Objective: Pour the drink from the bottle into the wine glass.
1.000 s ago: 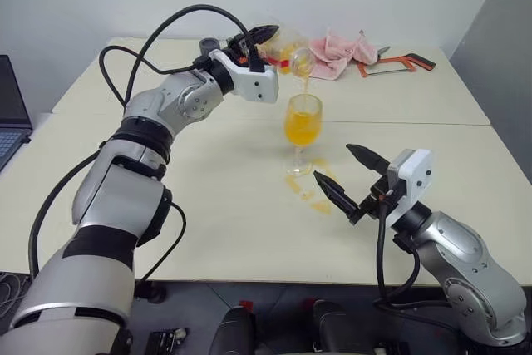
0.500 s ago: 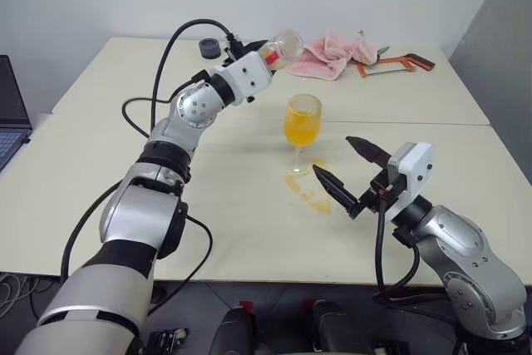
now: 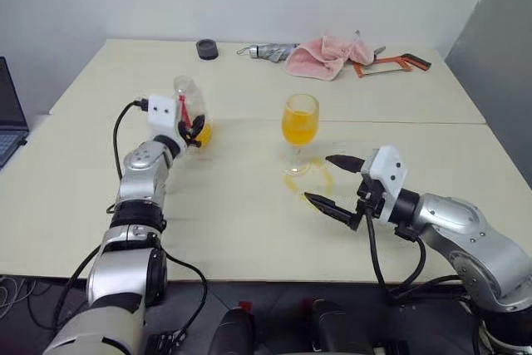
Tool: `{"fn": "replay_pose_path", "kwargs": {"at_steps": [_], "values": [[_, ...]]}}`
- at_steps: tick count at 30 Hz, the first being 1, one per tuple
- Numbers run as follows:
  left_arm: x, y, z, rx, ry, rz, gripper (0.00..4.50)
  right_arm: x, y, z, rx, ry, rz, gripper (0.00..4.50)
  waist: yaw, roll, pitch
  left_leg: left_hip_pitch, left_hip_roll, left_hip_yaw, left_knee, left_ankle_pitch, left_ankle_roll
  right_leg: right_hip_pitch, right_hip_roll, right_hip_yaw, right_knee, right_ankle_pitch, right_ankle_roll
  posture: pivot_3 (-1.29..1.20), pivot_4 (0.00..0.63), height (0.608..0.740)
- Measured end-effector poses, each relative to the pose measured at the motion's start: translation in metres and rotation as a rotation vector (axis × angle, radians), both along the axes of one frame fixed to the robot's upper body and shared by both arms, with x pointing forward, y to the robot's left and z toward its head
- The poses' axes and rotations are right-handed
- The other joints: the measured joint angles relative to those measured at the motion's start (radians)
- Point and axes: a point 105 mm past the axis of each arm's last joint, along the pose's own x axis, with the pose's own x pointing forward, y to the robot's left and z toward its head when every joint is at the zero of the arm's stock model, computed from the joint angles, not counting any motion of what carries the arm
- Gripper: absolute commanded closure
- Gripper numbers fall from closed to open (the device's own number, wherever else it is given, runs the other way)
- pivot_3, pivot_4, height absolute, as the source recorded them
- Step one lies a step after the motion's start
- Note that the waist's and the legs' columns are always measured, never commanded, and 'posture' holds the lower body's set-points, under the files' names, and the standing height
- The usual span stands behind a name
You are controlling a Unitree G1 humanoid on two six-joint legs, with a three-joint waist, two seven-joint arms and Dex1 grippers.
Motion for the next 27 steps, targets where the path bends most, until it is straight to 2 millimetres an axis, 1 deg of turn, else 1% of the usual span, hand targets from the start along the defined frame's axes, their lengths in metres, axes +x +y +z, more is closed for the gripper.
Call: {"fn": "replay_pose_path", "kwargs": {"at_steps": [3, 6, 8, 14, 15, 18, 21, 24, 27], "values": [[-0.003, 0.005, 0.003, -0.03, 0.0, 0.015, 2.81, 0.0, 0.006, 0.0, -0.009, -0.002, 0.034, 0.0, 0.008, 0.0, 0.0, 0.0, 0.0, 0.0, 0.003, 0.0, 0.0, 0.001, 0.0, 0.0, 0.002, 0.0, 0.0, 0.0, 0.15, 0.74], [-0.005, 0.01, -0.003, -0.034, 0.02, 0.026, 2.81, 0.0, 0.011, 0.0, -0.012, -0.006, 0.059, 0.0, 0.008, 0.0, 0.0, 0.0, 0.0, 0.0, 0.004, 0.0, 0.0, 0.001, 0.0, 0.0, 0.003, 0.0, 0.0, 0.0, 0.15, 0.74], [-0.006, 0.012, -0.003, -0.023, 0.022, 0.028, 2.07, 0.0, 0.013, -0.001, -0.012, -0.005, 0.065, 0.0, 0.008, 0.0, 0.0, 0.0, -0.001, 0.0, 0.004, 0.0, 0.0, 0.001, 0.0, 0.0, 0.004, 0.0, 0.0, 0.0, 0.15, 0.74], [-0.009, 0.013, -0.012, -0.004, 0.041, 0.018, 0.18, -0.001, 0.015, -0.003, -0.013, 0.005, 0.077, 0.0, 0.008, -0.001, 0.0, 0.001, -0.001, 0.0, 0.005, 0.0, 0.0, 0.001, 0.0, 0.0, 0.006, 0.0, 0.0, 0.0, 0.15, 0.74], [-0.009, 0.014, -0.014, 0.001, 0.042, 0.019, 0.05, -0.001, 0.016, -0.003, -0.013, 0.006, 0.08, 0.0, 0.008, 0.0, 0.0, 0.001, -0.001, 0.0, 0.005, 0.0, 0.0, 0.001, 0.0, 0.0, 0.006, 0.0, 0.0, 0.0, 0.15, 0.74], [-0.014, 0.016, -0.02, 0.02, 0.044, 0.023, 0.05, -0.002, 0.016, -0.004, -0.014, 0.01, 0.085, 0.0, 0.008, -0.001, 0.0, 0.001, 0.0, 0.0, 0.005, 0.0, 0.0, 0.001, 0.0, 0.001, 0.006, 0.0, 0.0, 0.0, 0.15, 0.74], [-0.021, 0.018, -0.024, 0.047, 0.032, 0.025, 0.05, -0.005, 0.013, -0.012, -0.014, 0.03, 0.077, 0.0, 0.008, -0.001, -0.001, 0.001, 0.0, 0.0, 0.005, 0.0, 0.0, 0.0, 0.0, 0.001, 0.005, 0.0, 0.0, 0.0, 0.15, 0.74], [-0.033, 0.018, -0.026, 0.063, 0.006, 0.015, 0.05, -0.007, 0.003, -0.03, -0.025, 0.023, 0.026, 0.0, 0.008, -0.001, -0.001, 0.001, 0.001, 0.0, 0.005, 0.0, 0.0, 0.0, -0.001, 0.001, 0.005, 0.0, 0.0, 0.0, 0.15, 0.74], [-0.048, 0.017, -0.033, 0.077, 0.009, 0.019, 0.05, 0.001, -0.012, -0.05, -0.001, -0.003, -0.098, 0.0, 0.008, -0.002, -0.001, 0.002, 0.002, 0.001, 0.005, 0.0, 0.0, 0.001, -0.001, 0.002, 0.006, 0.0, 0.0, 0.0, 0.15, 0.74]]}}
